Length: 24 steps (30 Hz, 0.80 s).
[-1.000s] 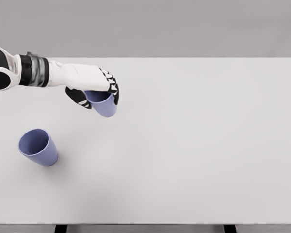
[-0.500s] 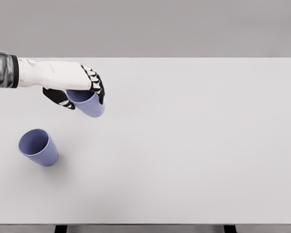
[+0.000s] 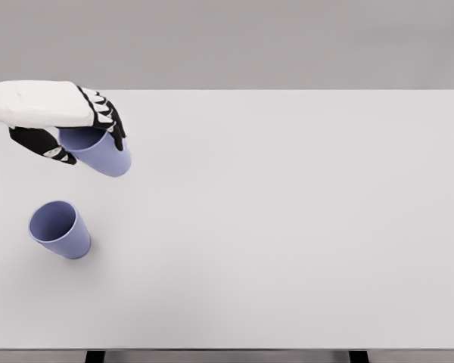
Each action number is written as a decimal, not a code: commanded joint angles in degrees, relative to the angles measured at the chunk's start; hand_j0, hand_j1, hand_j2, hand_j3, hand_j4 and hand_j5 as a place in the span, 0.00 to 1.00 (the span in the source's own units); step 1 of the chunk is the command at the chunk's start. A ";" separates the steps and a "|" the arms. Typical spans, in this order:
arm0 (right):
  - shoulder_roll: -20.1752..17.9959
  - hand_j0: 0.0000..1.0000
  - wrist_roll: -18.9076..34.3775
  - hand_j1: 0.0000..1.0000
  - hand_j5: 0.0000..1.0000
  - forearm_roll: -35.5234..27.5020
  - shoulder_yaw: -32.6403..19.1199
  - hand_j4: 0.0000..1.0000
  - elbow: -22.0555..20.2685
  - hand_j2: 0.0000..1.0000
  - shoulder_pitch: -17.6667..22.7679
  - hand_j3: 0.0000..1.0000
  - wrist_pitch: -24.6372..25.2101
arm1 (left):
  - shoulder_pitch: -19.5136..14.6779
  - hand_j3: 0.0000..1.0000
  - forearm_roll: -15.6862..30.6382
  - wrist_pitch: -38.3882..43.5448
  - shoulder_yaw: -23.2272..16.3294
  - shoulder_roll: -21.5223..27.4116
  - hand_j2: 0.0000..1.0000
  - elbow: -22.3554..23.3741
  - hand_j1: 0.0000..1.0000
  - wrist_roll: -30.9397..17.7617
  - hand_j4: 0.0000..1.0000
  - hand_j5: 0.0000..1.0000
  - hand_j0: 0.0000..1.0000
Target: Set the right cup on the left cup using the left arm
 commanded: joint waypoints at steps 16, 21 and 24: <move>0.00 1.00 0.01 1.00 1.00 0.00 0.00 1.00 0.00 1.00 0.00 1.00 -0.01 | 0.00 0.64 5.40 -10.22 0.21 11.86 0.64 -0.39 0.64 0.03 0.64 0.64 0.64; 0.00 1.00 0.01 1.00 1.00 0.00 0.00 1.00 0.00 1.00 0.00 1.00 -0.01 | 0.26 0.64 5.58 -10.22 -0.31 12.82 0.64 -0.48 0.64 0.03 0.64 0.64 0.64; 0.00 1.00 0.01 1.00 1.00 0.00 0.00 1.00 0.00 1.00 0.00 1.00 -0.01 | 0.53 0.64 8.03 -10.22 -0.49 14.05 0.64 -0.48 0.64 0.03 0.64 0.64 0.64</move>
